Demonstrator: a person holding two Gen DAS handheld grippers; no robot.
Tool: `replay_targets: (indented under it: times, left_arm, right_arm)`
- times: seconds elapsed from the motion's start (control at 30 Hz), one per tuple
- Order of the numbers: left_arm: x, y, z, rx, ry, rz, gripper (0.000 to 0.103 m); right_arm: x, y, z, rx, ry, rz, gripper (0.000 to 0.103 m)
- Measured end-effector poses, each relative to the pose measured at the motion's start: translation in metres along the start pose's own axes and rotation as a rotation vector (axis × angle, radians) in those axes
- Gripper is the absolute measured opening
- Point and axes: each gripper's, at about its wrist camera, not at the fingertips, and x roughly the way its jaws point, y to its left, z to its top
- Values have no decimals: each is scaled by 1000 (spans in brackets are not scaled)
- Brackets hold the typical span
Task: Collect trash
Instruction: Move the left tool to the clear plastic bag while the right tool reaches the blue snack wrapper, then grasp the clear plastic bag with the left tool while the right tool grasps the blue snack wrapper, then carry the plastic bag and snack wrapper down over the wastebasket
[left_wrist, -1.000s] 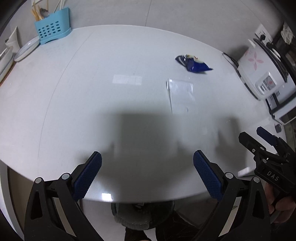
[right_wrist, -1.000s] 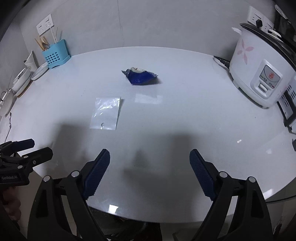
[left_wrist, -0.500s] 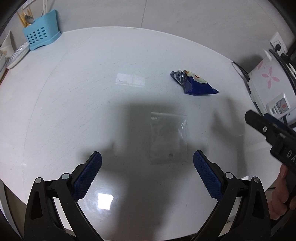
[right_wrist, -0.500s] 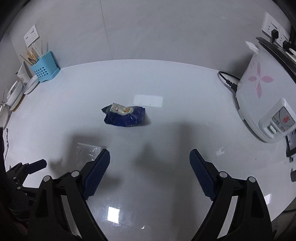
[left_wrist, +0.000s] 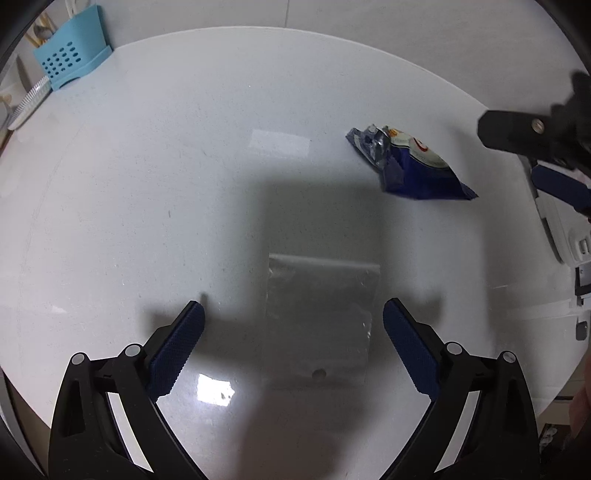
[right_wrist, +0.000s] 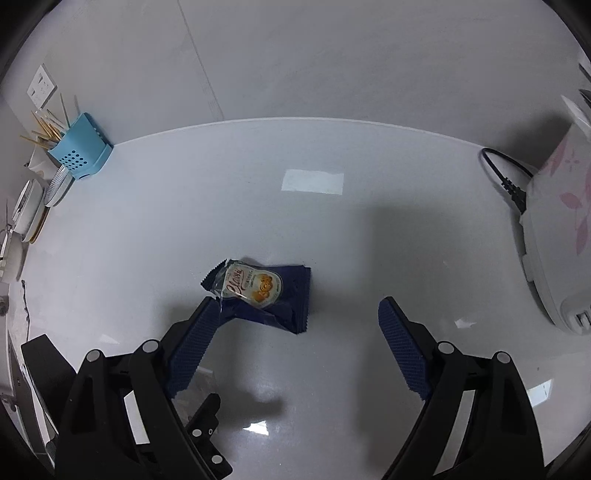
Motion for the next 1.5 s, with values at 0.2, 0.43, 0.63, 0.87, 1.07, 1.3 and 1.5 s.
replay_targets:
  times: [0.2,0.43,0.63,0.87,1.07,1.3,1.5]
  left_arm:
    - [-2,4,9,-37,41,67,65]
    - [-7,22,13,-78,51,46,38]
    - [-9,39,11,-96,55,15,20]
    - [-21,47,10,-100,34,0,14]
    - [-27,36,9,-100,25,7,36]
    - [-21,21,12,-100,21,17,50]
    - [-6,14,16,-107,43,9,51]
  right_arm:
    - [31,11,20,-29,74,-6,84]
    - [54,27,31,-54,159,-28,82]
    - [70,31,22,-57,219,-45,68]
    - [76,35,11,-50,233,-50,41]
    - [76,32,5,-47,234,-64,20]
    - [59,14,-10,-43,186,-83,17]
    - [46,-6,-27,-25,166,-94,17]
